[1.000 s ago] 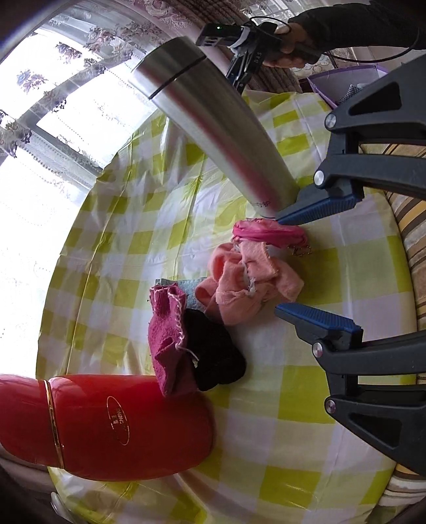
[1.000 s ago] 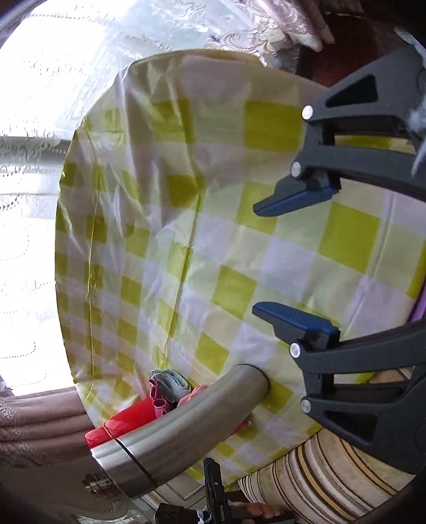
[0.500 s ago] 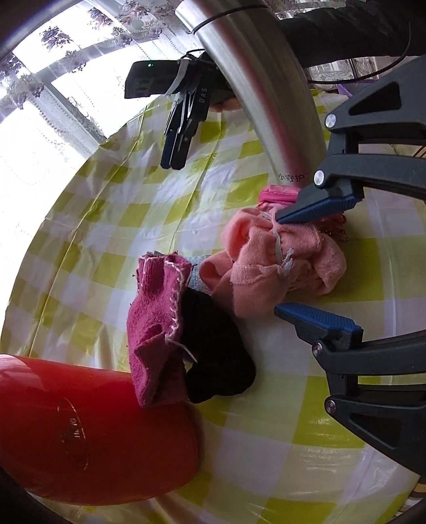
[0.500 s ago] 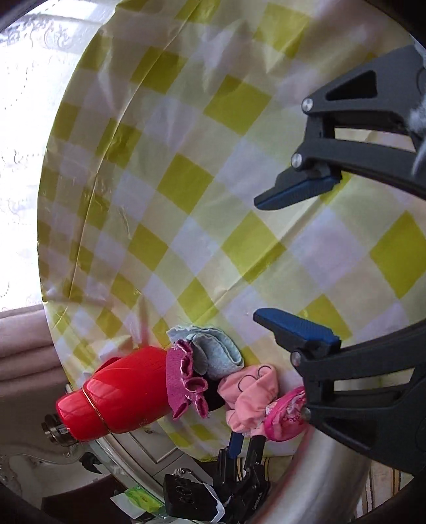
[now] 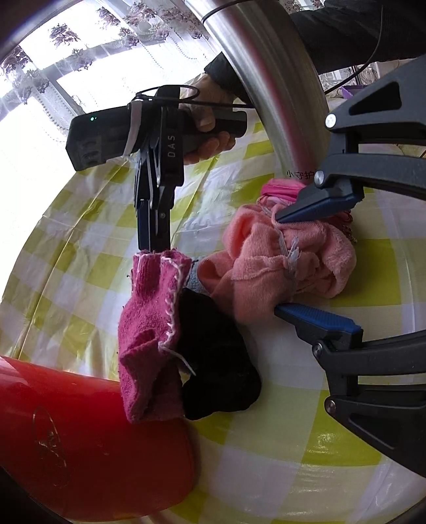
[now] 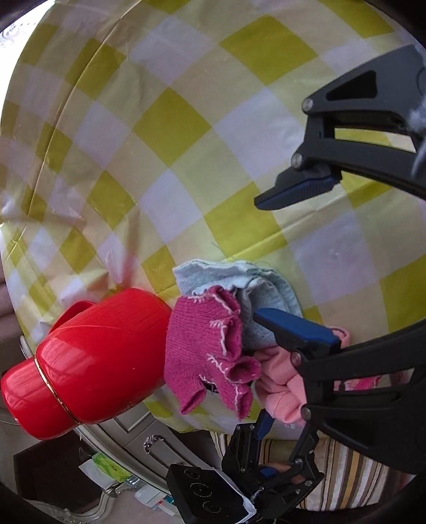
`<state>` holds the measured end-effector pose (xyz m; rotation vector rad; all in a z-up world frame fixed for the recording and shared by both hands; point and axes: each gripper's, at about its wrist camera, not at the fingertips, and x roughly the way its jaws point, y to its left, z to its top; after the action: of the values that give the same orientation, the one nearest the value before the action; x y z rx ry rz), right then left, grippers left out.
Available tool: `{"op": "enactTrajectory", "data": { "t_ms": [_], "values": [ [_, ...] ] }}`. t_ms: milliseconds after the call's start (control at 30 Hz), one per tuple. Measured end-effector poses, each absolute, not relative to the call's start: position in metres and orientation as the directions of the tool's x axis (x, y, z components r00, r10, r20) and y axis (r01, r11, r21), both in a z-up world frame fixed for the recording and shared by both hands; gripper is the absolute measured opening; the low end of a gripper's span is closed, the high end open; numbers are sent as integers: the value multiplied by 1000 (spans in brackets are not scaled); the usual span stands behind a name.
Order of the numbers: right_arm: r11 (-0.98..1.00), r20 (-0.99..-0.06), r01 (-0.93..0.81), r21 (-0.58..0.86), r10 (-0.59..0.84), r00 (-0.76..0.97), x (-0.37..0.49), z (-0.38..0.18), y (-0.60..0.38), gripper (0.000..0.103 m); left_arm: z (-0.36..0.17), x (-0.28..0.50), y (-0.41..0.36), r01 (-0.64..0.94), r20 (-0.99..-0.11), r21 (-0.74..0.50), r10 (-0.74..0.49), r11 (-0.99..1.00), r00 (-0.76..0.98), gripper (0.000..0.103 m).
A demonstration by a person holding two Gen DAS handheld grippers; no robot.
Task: Organize soft objects
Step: 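Grasp the pink towel with the left tool while the right tool grasps the light-blue cloth, then carry the pink towel and blue cloth over the purple box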
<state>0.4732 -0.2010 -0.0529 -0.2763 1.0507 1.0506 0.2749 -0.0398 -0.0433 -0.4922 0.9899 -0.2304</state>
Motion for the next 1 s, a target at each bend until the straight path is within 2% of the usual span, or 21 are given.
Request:
{"op": "enactTrajectory", "data": {
  "t_ms": [167,200,233,300,333,400,467,733,1000],
  "values": [
    [486,-836,-838,249,544,67,470,-67,-178,62,-45,277,-40,-26,-737,-501,-410,865,537,50],
    [487,-841,-837,250,538,62,470,-70,-175,52,-45,278,-41,-21,-736,-500,-412,866,538,49],
    [488,-842,-833,259,537,52,469,-72,-173,37,-46,279,-41,-15,-734,-499,-413,867,539,47],
    [496,-836,-829,259,545,65,468,-72,-172,27,-46,280,-43,-7,-736,-487,-406,874,541,32],
    [501,-833,-828,252,548,78,467,-70,-173,19,-45,280,-43,-5,-734,-485,-404,875,545,29],
    [511,-832,-828,232,545,104,464,-68,-176,18,-42,277,-44,-3,-728,-481,-397,877,559,22],
    [545,-832,-812,208,535,146,464,-65,-183,17,-37,273,-41,-8,-718,-476,-384,879,580,21],
    [763,-787,-628,156,480,388,454,-30,-260,17,-19,254,-23,-20,-687,-478,-359,878,632,21],
    [865,-767,-468,184,424,481,386,-6,-330,17,-7,231,-16,-20,-664,-455,-324,890,674,21]
  ]
}}
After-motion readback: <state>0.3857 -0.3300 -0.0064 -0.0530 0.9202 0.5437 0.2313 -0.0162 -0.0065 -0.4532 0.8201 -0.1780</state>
